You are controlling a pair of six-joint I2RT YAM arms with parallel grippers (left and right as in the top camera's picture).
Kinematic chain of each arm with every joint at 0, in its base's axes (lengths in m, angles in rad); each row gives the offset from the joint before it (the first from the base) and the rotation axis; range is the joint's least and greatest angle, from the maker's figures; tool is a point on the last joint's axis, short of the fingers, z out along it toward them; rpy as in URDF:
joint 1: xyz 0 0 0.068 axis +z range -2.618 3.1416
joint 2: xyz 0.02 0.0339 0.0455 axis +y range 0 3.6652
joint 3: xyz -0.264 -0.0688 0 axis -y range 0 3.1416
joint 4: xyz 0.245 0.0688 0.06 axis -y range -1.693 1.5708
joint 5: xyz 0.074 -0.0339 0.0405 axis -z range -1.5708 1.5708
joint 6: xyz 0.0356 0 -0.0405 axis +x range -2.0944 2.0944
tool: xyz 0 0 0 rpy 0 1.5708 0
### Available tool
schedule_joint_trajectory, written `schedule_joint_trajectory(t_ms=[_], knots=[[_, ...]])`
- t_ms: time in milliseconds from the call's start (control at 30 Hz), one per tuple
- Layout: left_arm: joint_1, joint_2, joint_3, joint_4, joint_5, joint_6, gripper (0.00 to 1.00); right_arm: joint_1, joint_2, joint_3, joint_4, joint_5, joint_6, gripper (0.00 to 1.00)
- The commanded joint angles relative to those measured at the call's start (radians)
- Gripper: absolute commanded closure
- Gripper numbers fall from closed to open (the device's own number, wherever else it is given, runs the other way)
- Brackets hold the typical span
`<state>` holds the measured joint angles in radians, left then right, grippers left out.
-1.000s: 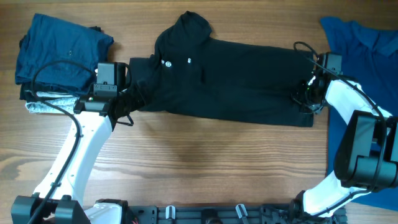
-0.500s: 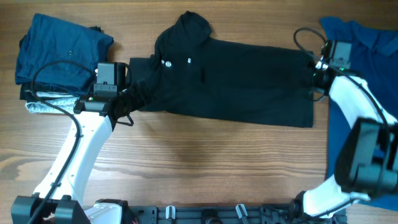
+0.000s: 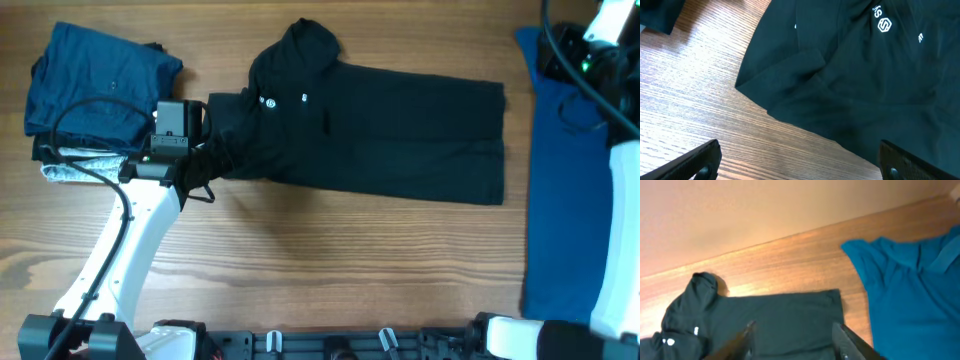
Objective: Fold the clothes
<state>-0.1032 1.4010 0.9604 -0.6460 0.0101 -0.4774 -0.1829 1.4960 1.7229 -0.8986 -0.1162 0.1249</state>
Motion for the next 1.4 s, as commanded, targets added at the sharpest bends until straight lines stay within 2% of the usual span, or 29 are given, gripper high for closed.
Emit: schedule_joint_trajectory(t_ms=[0,67,233,333,767,867,1000,1033,1100,1133,1200,1233,1300,1367], knots=[[0.004,0.006,0.003,0.002,0.008,0.001,0.00,0.002,0.176,0.035,0.010,-0.011,-0.021,0.46],[0.004,0.006,0.003,0.002,0.008,0.002,0.00,0.002,0.302,0.047,0.035,0.014,-0.038,0.46],[0.004,0.006,0.003,0.002,0.008,0.002,0.00,-0.029,0.602,0.047,0.259,0.040,-0.074,0.42],[0.004,0.006,0.003,0.002,0.008,0.001,0.00,-0.040,0.714,0.046,0.315,0.041,-0.111,0.34],[0.004,0.006,0.003,0.002,0.008,0.001,0.00,-0.040,0.857,0.037,0.327,0.068,-0.126,0.33],[0.004,0.006,0.003,0.002,0.008,0.002,0.00,-0.040,0.850,0.044,0.320,0.071,-0.151,0.26],[0.004,0.006,0.003,0.002,0.008,0.001,0.00,-0.040,0.847,0.044,0.295,0.071,-0.151,0.25],[0.004,0.006,0.003,0.002,0.008,0.001,0.00,-0.040,0.847,0.044,0.281,0.071,-0.151,0.30],[0.004,0.006,0.003,0.002,0.008,0.002,0.00,-0.040,0.851,0.042,0.241,0.071,-0.151,0.48],[0.004,0.006,0.003,0.002,0.008,0.001,0.00,-0.040,0.855,0.042,0.239,0.072,-0.153,0.48],[0.004,0.006,0.003,0.002,0.008,0.001,0.00,-0.040,0.863,0.042,0.249,0.086,-0.189,0.36],[0.004,0.006,0.003,0.002,0.008,0.001,0.00,-0.040,0.863,0.042,0.261,0.086,-0.238,0.26],[0.004,0.006,0.003,0.002,0.008,0.001,0.00,-0.040,0.862,0.066,0.248,0.098,-0.291,0.19],[0.004,0.006,0.003,0.002,0.008,0.002,0.00,-0.040,0.856,0.124,0.208,0.093,-0.279,0.17]])
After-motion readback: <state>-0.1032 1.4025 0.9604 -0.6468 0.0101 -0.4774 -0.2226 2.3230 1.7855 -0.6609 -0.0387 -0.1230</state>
